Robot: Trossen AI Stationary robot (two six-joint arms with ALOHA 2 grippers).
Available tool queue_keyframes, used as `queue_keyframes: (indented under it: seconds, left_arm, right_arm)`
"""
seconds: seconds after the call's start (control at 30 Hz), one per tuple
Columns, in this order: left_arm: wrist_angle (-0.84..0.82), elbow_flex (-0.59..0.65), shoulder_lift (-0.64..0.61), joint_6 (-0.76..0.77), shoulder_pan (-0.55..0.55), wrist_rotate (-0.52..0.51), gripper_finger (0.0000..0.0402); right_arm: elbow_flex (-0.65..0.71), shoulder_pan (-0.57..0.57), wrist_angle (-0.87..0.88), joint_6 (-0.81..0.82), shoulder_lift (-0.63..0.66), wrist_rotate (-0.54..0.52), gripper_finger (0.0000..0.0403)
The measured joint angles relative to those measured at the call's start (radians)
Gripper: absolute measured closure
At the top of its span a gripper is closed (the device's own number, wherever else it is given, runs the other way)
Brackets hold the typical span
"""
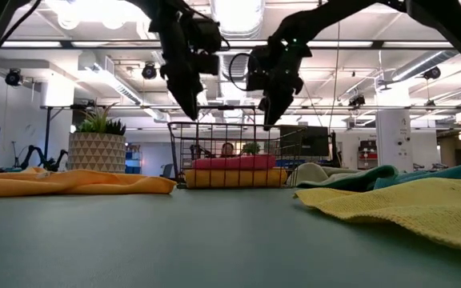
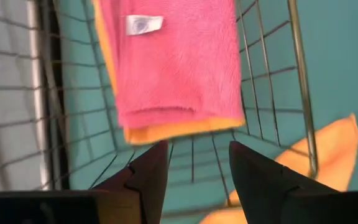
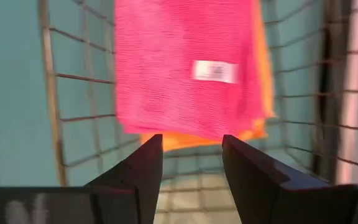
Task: Fold microfiber towels
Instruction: Fold the orange microfiber towel
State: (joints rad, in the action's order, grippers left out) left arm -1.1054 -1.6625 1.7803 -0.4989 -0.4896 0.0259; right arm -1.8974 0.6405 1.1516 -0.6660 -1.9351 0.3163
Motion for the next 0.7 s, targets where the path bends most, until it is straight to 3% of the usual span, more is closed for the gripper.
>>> queue_keyframes:
  seconds: [0.2, 0.5, 0.7]
  left_arm:
    - [-0.029, 0.04, -0.104, 0.125, -0.022, -0.02, 0.0247]
    - [-0.02, 0.247, -0.269, 0.312, -0.061, -0.035, 0.0246]
    - [0.011, 0.388, -0.31, 0.387, -0.063, -0.038, 0.0246]
  right_arm:
    - [-0.064, 0.094, 0.077, 0.001, 0.001, -0.002, 0.0263]
    - [-0.073, 0.244, 0.15, 0.048, 0.002, -0.002, 0.0286]
    - [-0.005, 0.278, 0.153, 0.053, 0.003, 0.001, 0.0314]
